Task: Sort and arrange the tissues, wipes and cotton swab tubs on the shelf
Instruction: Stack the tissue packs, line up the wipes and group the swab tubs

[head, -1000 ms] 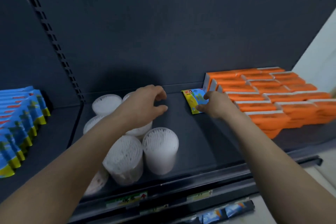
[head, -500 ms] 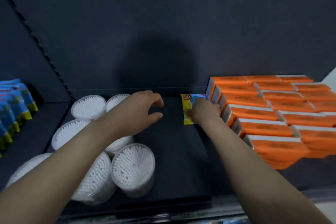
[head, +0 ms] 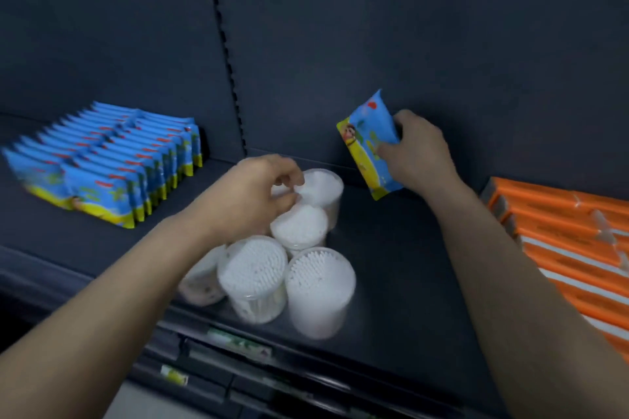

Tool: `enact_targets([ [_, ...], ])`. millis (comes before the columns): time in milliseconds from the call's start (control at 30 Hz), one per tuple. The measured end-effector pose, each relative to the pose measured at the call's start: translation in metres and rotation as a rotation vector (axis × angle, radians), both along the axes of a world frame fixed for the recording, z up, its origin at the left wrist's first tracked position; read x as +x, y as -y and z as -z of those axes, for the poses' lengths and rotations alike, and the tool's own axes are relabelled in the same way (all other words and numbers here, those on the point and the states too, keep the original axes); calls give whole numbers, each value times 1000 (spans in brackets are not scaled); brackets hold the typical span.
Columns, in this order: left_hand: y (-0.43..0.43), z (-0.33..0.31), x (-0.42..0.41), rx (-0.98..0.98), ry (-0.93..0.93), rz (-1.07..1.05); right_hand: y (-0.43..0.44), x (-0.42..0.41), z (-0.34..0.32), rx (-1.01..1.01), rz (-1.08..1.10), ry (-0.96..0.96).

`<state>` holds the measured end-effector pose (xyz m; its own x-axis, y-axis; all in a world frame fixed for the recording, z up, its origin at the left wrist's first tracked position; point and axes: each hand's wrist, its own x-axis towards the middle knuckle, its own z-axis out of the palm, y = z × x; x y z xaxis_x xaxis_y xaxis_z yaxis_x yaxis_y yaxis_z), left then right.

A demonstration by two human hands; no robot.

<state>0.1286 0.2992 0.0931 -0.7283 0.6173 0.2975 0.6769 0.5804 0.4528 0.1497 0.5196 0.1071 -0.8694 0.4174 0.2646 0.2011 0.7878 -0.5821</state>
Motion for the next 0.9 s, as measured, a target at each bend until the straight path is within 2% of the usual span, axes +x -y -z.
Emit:
enact_targets([
  [167,80,-3,-12,48,-28,-130,83,-15,-17,-39,-162,-108],
  [400,207,5,-36,68,-10,-219,215,-51,-18,-43,-283,-122],
  [633,321,14,-80,139,38,-309,328,-93,-5,52,-343,14],
  [900,364,28,-116,133,121,-354,381,-131,14,233,-436,213],
])
